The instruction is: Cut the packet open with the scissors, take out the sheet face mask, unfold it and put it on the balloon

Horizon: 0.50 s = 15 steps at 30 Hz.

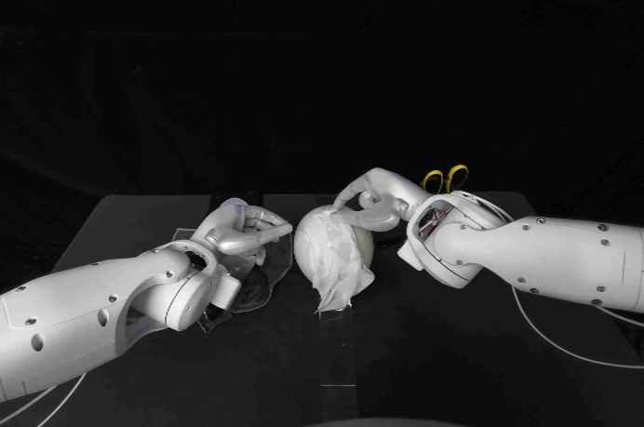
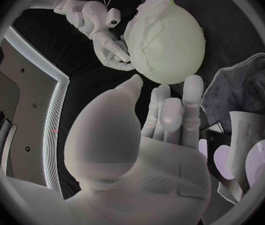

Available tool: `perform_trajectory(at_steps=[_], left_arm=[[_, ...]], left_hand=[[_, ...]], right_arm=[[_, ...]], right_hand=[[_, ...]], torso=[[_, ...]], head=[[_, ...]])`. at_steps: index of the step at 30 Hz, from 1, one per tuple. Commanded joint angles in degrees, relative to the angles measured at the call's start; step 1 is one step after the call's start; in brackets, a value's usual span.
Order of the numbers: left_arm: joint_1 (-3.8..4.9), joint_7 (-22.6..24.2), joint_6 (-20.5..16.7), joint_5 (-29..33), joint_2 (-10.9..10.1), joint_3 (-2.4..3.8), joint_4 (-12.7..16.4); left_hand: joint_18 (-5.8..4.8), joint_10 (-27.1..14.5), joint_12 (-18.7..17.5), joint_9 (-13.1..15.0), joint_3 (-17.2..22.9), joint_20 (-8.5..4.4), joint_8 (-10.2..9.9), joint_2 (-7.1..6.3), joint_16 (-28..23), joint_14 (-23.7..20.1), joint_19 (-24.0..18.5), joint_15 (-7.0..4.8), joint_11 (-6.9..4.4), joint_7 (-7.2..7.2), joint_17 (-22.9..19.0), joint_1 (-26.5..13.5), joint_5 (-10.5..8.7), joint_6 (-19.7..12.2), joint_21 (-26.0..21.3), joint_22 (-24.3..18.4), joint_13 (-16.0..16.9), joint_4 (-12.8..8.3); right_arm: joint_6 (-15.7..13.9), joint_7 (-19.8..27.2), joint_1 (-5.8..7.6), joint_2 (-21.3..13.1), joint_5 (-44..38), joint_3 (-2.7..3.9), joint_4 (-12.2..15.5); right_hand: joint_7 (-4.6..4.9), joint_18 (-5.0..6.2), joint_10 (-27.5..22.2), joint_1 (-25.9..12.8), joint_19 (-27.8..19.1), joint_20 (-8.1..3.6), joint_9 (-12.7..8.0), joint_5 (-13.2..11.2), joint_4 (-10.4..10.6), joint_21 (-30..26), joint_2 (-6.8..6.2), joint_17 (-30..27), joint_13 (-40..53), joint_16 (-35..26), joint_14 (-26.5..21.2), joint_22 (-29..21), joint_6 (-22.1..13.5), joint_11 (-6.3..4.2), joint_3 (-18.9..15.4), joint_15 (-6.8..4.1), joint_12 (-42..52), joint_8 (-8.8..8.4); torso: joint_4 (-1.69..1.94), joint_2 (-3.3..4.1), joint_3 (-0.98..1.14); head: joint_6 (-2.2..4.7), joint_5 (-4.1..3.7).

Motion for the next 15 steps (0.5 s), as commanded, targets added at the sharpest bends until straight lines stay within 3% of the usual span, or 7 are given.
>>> perform_trajectory(at_steps=[1,12,15], left_arm=[[0.09,-0.6,1.2,-0.3,0.3,0.09,0.3],[0.09,-0.7,1.9,0.4,0.4,0.11,0.6],[0.09,-0.7,2.0,0.6,0.4,0.11,0.7]], left_hand=[[-0.62,-0.5,0.2,-0.1,-0.3,-0.11,0.2,0.25,0.2,0.3,0.4,0.00,-0.12,-0.13,-0.1,0.5,-0.18,-0.3,0.2,0.0,0.1,0.0],[-0.68,-0.7,0.4,-0.2,-0.4,-0.13,0.4,0.45,0.5,0.5,0.5,0.00,-0.11,-0.13,0.2,0.6,-0.19,-0.3,0.5,0.4,0.1,0.3],[-0.70,-0.7,0.5,-0.2,-0.5,-0.14,0.4,0.52,0.5,0.5,0.6,-0.01,-0.12,-0.14,0.3,0.6,-0.18,-0.3,0.6,0.5,0.1,0.3]], right_arm=[[1.8,-0.7,-0.04,0.3,-1.1,0.03,-0.2],[3.5,-1.1,-0.15,0.7,-2.2,0.02,-0.5],[3.4,-1.0,-0.19,0.7,-2.3,0.02,-0.5]], right_hand=[[-0.15,-0.04,6.2,0.5,0.2,0.09,0.1,-0.1,0.3,0.3,0.73,15.0,15.1,0.2,6.0,9.4,0.7,-0.15,0.1,-0.08,0.2,0.06],[-1.88,-0.05,6.2,2.8,0.3,-0.83,0.7,0.0,0.1,0.5,1.92,15.0,15.1,0.2,6.0,9.5,4.5,-1.63,1.1,-1.26,0.2,1.58],[-2.45,-0.13,6.2,3.8,0.5,-1.16,0.9,-0.1,-0.3,0.8,2.77,15.0,15.1,0.2,6.0,9.6,5.4,-2.12,1.8,-1.64,0.2,2.00]], torso=[[0.04,-0.02,0.01],[-0.02,-0.06,0.03],[0.00,-0.05,0.03]], head=[[0.06,-0.04],[-0.06,0.00],[-0.11,0.01]])
